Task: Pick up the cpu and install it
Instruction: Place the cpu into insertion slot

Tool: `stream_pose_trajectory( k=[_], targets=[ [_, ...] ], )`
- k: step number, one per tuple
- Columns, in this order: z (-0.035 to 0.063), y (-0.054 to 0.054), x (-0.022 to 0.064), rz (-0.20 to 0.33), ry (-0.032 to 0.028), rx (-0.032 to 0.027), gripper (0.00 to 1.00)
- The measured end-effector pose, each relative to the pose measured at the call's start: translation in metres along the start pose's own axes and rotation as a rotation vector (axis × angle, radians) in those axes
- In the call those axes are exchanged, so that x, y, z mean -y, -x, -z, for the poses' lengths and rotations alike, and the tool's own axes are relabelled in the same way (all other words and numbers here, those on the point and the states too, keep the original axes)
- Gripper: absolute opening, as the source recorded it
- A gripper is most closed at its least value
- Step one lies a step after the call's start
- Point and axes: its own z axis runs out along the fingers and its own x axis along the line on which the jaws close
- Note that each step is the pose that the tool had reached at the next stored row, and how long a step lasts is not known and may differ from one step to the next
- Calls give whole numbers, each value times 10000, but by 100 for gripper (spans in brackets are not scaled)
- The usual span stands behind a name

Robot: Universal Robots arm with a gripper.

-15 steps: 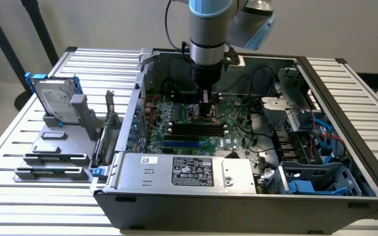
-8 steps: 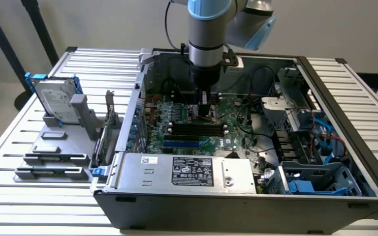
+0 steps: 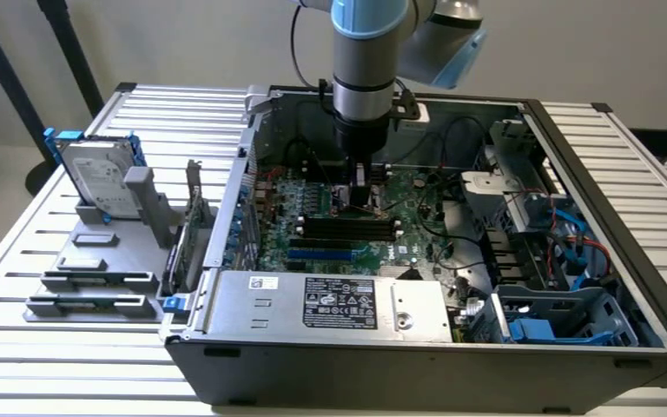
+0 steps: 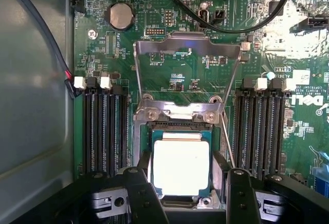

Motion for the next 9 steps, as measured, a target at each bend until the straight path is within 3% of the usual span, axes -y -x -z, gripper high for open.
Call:
stream_pose_trajectory(
  k=[9],
  targets=[
    [-22,1,-5,-116,6,5,55]
  ],
)
